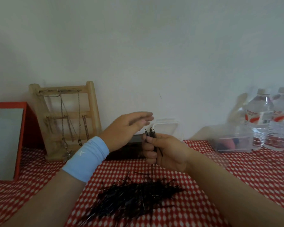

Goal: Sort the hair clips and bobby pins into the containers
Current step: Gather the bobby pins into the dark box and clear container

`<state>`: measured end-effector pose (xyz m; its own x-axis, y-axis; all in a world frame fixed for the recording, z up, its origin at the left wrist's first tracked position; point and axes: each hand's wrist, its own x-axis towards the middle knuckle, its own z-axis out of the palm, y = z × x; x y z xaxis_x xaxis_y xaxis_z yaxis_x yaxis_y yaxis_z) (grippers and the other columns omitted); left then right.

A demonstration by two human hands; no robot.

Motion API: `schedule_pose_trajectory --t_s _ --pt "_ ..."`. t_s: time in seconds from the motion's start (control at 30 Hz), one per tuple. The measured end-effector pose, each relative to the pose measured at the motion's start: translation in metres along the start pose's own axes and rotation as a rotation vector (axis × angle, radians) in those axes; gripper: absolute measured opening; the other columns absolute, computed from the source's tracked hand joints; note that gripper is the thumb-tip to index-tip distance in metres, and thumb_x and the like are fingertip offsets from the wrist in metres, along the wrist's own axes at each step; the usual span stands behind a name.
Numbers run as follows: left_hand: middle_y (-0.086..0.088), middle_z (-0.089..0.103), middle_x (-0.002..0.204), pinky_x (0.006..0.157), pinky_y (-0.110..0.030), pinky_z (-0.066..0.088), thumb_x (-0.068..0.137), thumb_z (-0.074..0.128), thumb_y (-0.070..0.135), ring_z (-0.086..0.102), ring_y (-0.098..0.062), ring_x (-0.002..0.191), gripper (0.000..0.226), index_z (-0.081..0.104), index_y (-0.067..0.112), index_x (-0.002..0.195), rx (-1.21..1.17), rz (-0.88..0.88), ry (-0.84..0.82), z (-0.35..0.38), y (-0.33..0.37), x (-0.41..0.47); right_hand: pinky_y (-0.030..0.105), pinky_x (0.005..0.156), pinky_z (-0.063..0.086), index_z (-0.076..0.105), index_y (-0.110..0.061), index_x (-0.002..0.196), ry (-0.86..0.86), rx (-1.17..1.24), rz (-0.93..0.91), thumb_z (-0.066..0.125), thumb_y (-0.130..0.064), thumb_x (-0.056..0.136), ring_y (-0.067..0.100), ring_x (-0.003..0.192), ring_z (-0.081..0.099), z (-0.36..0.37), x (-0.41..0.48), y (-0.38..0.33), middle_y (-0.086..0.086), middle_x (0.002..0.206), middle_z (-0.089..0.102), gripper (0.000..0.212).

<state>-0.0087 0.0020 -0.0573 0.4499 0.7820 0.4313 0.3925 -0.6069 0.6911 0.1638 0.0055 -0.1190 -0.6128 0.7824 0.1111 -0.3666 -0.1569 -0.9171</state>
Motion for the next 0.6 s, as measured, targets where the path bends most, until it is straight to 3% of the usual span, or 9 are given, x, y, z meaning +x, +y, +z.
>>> schedule_pose_trajectory --t_s 0.17,0.27,0.4,0.5,0.6 --pt "0.009 0.073 0.110 0.099 -0.026 0.049 0.099 0.051 0.018 0.068 -0.015 0.105 0.027 0.070 0.015 0.118 0.069 0.079 -0.054 0.007 -0.013 0.011 0.026 0.057 0.031 0.052 -0.017 0.091 0.030 0.053 0.047 0.042 -0.022 0.101 0.013 0.060 0.032 -0.005 -0.002 -0.005 -0.001 0.070 0.035 0.015" --pt "0.014 0.073 0.109 0.100 -0.023 0.047 0.093 0.048 0.031 0.066 -0.004 0.105 0.035 0.072 0.021 0.116 0.073 0.080 -0.062 0.011 -0.020 0.011 0.028 0.060 0.032 0.051 -0.015 0.092 -0.019 0.084 0.089 0.038 -0.018 0.093 0.015 0.062 0.033 -0.008 -0.004 -0.004 0.001 0.073 0.035 0.014" --pt "0.017 0.066 0.124 0.107 -0.018 0.037 0.096 0.044 0.037 0.056 0.005 0.118 0.039 0.067 0.025 0.124 0.055 0.037 -0.130 0.009 -0.027 0.011 0.029 0.062 0.035 0.050 -0.015 0.092 0.014 0.089 0.050 0.041 -0.011 0.087 0.015 0.065 0.038 -0.007 -0.003 -0.005 0.002 0.075 0.039 0.011" --pt "0.006 0.068 0.123 0.102 -0.025 0.045 0.105 0.038 0.028 0.062 -0.003 0.114 0.035 0.064 0.019 0.126 -0.318 -0.087 -0.031 0.014 -0.024 0.012 0.029 0.063 0.040 0.049 -0.012 0.099 0.035 0.094 -0.036 0.039 -0.005 0.092 0.016 0.066 0.042 -0.004 -0.002 -0.013 0.003 0.076 0.044 0.014" --pt "-0.011 0.071 0.102 0.085 -0.040 0.054 0.104 0.036 0.030 0.069 -0.023 0.087 0.038 0.062 0.006 0.119 -0.842 -0.345 0.026 0.024 -0.020 0.016 0.030 0.064 0.040 0.051 -0.010 0.097 0.120 0.069 -0.148 0.036 -0.001 0.095 0.017 0.066 0.044 -0.002 -0.001 -0.027 0.005 0.076 0.047 0.018"
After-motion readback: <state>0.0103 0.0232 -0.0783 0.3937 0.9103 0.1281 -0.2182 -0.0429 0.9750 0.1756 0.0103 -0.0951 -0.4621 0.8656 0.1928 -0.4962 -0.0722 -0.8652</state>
